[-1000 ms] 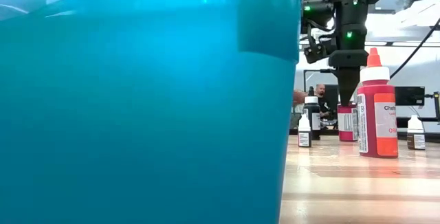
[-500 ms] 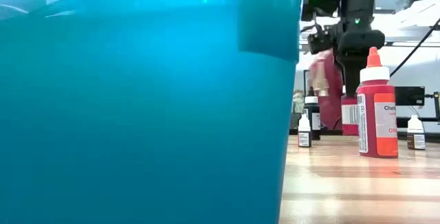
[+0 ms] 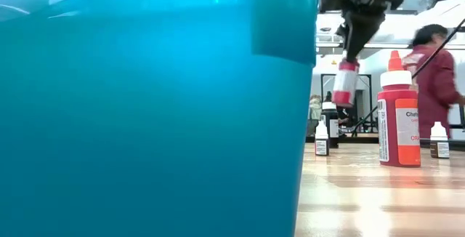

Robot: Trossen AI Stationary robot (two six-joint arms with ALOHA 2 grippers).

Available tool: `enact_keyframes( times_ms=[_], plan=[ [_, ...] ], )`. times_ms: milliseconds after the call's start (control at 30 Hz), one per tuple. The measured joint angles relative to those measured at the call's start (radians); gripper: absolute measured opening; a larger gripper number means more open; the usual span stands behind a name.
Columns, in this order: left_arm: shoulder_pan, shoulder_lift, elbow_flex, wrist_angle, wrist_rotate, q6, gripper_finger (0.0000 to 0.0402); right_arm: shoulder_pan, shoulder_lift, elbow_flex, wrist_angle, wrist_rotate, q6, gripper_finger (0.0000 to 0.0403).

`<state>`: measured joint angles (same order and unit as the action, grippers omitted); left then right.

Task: Pick & Place food coloring
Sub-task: Put the large red food coloring bottle into the blue bin

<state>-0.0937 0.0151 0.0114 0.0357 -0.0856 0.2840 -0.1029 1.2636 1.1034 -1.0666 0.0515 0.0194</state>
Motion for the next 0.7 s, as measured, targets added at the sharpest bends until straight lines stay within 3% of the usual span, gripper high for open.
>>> enact_keyframes(
  times_ms=[333,700],
  plan=[
    [0.000,0.000,0.000,0.000,0.000,0.000,0.0105,0.111,0.086,0.192,0.004,0.002,-0.138,0.0107],
    [0.000,0.000,0.000,0.000,0.000,0.000,0.0105,0.278,0.303,0.456,-0.002,0.000,-0.289,0.0109]
  ],
)
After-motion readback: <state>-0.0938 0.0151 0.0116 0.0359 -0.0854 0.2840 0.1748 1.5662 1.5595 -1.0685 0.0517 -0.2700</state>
